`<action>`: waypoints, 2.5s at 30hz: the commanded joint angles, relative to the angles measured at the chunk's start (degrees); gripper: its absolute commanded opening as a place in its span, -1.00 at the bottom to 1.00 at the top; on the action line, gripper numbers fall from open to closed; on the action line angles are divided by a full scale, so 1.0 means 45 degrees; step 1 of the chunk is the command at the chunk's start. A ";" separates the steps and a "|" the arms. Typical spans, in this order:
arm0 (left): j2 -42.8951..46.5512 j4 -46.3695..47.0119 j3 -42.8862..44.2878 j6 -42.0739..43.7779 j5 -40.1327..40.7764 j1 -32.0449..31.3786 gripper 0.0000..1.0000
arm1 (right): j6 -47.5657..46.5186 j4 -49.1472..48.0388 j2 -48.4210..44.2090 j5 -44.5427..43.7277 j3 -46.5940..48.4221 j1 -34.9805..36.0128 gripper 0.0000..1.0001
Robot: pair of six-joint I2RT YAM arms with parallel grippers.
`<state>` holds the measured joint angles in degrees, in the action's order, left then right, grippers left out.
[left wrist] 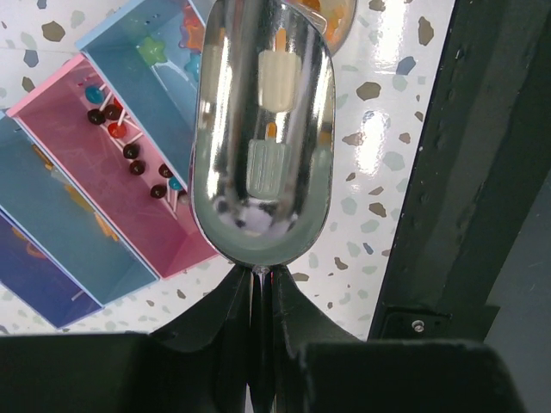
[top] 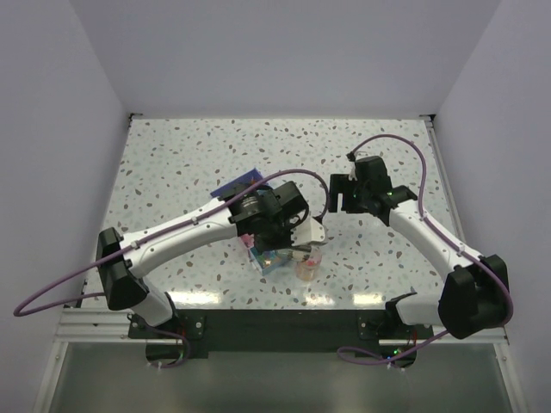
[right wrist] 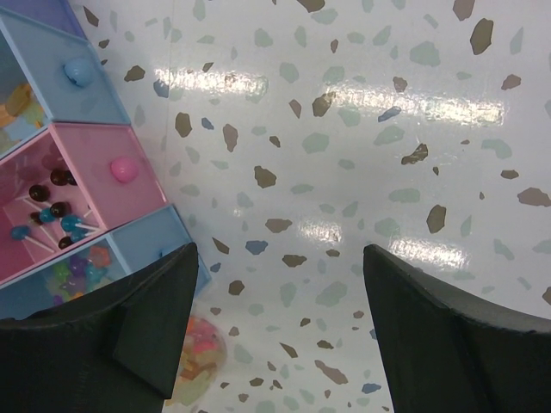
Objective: Pack the candies
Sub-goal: Place the fake candies in the packing bottle, then place the spatula at the center of the board.
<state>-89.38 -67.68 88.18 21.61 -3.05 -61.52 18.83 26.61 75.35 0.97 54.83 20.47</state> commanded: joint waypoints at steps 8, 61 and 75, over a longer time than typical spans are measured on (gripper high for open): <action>-0.0956 -0.1189 0.1693 -0.0543 0.1868 -0.0899 -1.00 | -0.0161 -0.0093 -0.0397 -0.0177 -0.0036 -0.0134 0.61; 0.3069 1.4825 -1.1430 -0.8706 0.1185 1.4294 -1.00 | -0.0414 -0.0464 0.0735 0.1698 0.1077 -0.0213 0.59; 0.3650 1.5254 -1.3072 -0.9840 0.1342 1.4451 -0.79 | -0.0786 -0.0230 0.1282 0.2010 0.1097 -0.0213 0.57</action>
<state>-76.31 -0.54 31.09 -19.75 3.18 2.98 16.36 26.17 80.51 8.78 57.41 19.81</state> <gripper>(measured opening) 0.171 0.789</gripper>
